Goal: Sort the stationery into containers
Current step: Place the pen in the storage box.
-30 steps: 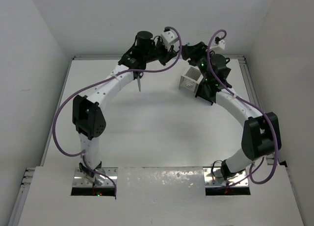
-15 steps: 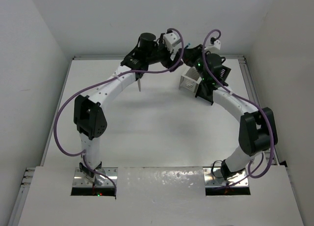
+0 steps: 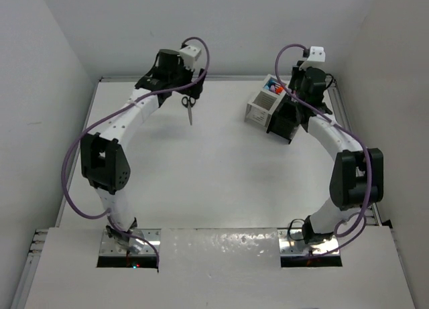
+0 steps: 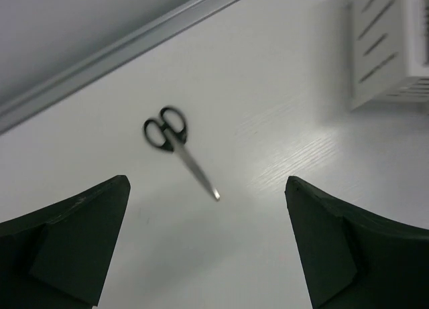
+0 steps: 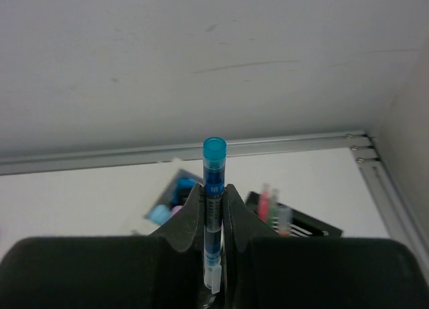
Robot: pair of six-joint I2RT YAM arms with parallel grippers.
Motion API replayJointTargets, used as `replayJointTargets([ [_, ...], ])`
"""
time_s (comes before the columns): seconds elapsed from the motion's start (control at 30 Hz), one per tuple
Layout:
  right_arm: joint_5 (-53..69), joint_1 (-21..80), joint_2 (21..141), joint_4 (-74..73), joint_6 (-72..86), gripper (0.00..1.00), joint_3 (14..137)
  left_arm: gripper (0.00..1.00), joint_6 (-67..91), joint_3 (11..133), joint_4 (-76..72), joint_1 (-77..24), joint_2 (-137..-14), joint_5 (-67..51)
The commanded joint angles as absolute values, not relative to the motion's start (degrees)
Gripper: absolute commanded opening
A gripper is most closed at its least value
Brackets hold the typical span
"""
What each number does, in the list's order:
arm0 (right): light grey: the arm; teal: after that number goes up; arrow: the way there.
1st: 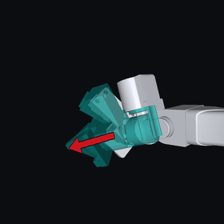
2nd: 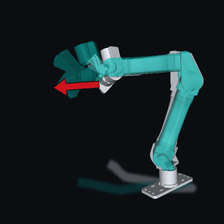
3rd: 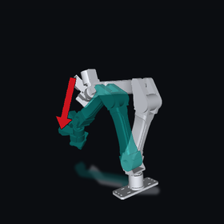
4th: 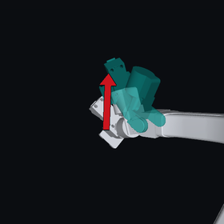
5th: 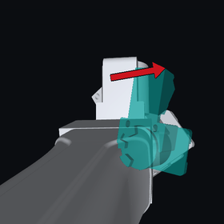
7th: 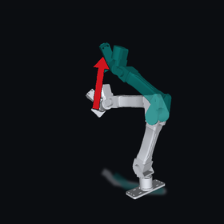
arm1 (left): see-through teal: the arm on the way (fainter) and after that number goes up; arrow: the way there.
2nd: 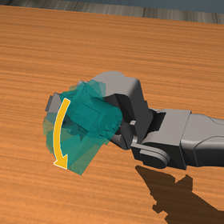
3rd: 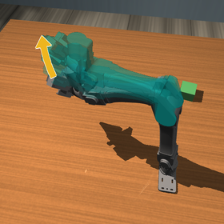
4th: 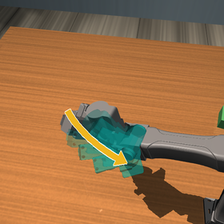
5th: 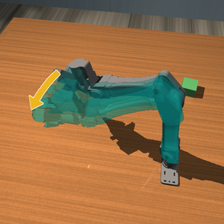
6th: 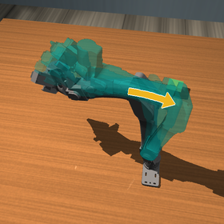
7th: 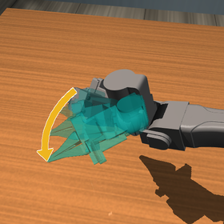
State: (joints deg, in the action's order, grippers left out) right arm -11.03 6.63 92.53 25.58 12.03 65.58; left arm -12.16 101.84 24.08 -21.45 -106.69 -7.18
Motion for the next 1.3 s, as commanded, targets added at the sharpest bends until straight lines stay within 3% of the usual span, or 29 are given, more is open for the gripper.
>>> replayJointTargets([
  [0.0,-15.6,4.8,96.0,25.9,4.5,0.0,69.1,1.0,-7.8,98.8,25.8,-18.7,-101.6,-0.4],
  [0.33,-18.0,3.0,104.0,33.0,-1.8,0.0,69.7,1.0,-7.3,91.6,24.7,-15.4,-99.6,-0.3],
  [0.73,-17.3,2.5,107.4,38.1,-0.6,0.0,65.9,0.99,-2.3,90.7,22.4,-14.9,-105.5,1.5],
  [0.83,-18.2,2.5,106.4,37.9,1.9,0.18,63.6,0.87,-0.6,92.1,22.7,-14.9,-110.4,3.2],
  [0.87,-18.3,2.4,105.5,37.7,2.4,0.36,62.8,0.81,2.8,92.6,22.8,-15.0,-111.4,3.8],
  [0.97,-18.5,2.5,103.8,35.3,3.4,0.59,62.5,0.76,5.9,94.9,22.8,-14.9,-115.9,6.1],
  [1.07,-17.4,2.6,100.3,32.3,4.4,0.66,62.7,0.73,7.6,98.2,22.1,-15.0,-120.3,7.4],
  [1.27,-14.8,3.3,94.9,29.6,7.3,0.67,61.2,0.64,9.1,105.5,22.5,-15.7,-128.7,9.8],
])
